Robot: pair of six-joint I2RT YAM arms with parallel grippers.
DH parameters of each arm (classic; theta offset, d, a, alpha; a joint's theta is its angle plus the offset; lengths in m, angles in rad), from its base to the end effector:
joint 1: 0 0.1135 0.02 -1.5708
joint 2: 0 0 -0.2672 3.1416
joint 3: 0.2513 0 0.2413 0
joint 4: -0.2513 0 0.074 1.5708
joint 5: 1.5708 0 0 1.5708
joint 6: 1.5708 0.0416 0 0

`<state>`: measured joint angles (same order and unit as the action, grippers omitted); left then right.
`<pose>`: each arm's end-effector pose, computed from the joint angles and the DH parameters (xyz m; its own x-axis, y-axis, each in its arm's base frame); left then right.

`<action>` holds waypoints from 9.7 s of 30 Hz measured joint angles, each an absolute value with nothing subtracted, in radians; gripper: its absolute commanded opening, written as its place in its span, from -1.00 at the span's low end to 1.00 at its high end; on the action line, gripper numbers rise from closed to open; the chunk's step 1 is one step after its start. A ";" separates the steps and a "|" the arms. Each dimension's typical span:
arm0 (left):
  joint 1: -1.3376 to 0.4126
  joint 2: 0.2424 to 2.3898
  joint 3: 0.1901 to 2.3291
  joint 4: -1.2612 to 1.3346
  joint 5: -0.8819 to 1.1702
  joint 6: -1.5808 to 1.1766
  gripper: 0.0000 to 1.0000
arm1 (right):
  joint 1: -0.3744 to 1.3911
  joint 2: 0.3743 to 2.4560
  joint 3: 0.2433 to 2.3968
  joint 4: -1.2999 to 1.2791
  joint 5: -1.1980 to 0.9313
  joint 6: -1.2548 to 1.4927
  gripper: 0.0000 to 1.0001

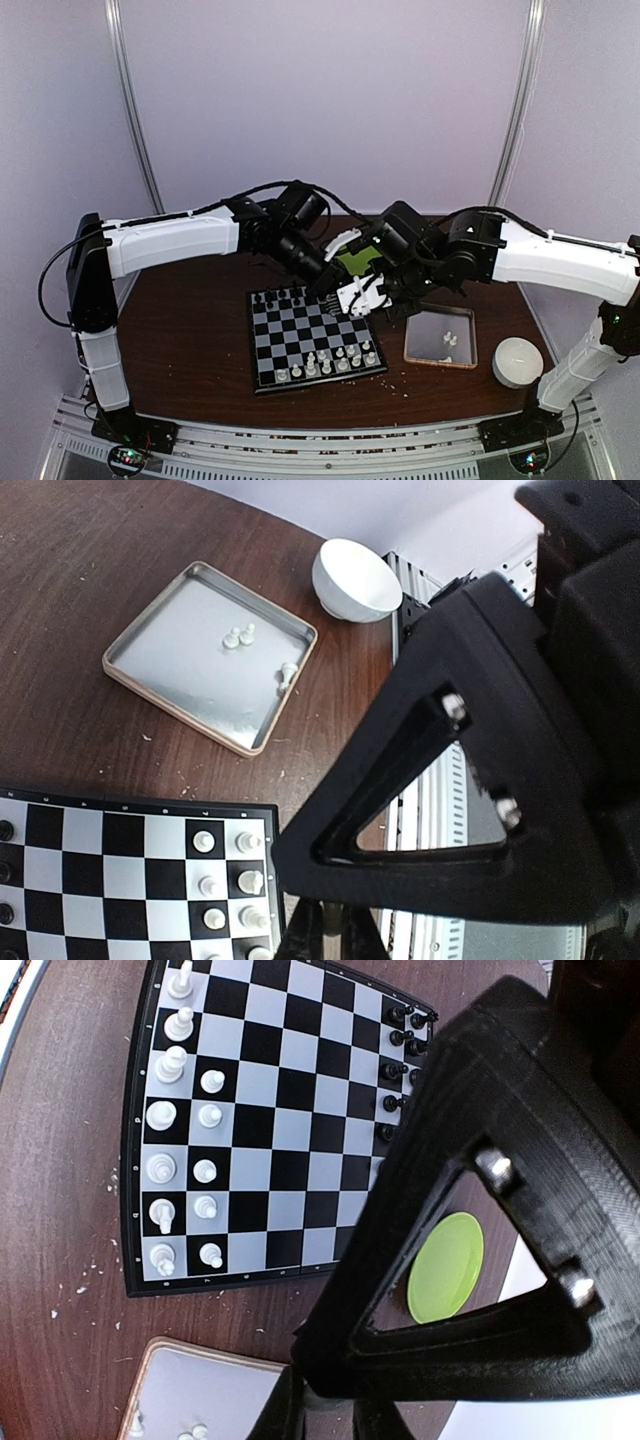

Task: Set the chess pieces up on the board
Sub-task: Pass from the left arm to the right, then pass from the right arm to the left, then place the pawn on c2, then pick up the pawn from the storage box, then place the pawn on the chessboard.

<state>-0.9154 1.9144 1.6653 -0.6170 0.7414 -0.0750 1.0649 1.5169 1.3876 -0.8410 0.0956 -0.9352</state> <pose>0.2332 -0.3494 0.2859 -0.5268 0.5946 -0.6074 0.8142 0.1476 -0.5616 0.1539 0.2695 0.3145 0.4423 -0.8546 -0.2721 -0.8231 -0.2664 -0.5015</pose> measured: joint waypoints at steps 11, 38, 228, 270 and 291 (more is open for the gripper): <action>-0.915 1.873 1.624 -0.604 0.704 -0.089 -0.23 | 1.044 1.504 1.367 -0.839 0.064 -0.883 -0.84; -1.081 1.515 1.120 0.249 0.336 0.070 -0.27 | 0.656 1.416 1.411 -0.946 -0.863 -0.528 -0.81; -0.910 1.381 1.225 -0.394 -0.049 0.160 -0.06 | 0.406 1.525 0.939 -0.936 -0.182 -0.569 -0.39; -0.815 1.373 1.227 -0.392 -0.084 0.158 -0.05 | 0.681 1.676 1.559 -1.131 -0.310 -0.570 -0.89; -0.784 1.327 1.227 -0.368 -0.116 0.155 -0.04 | 0.902 2.215 1.992 -1.227 -0.253 -0.536 -0.86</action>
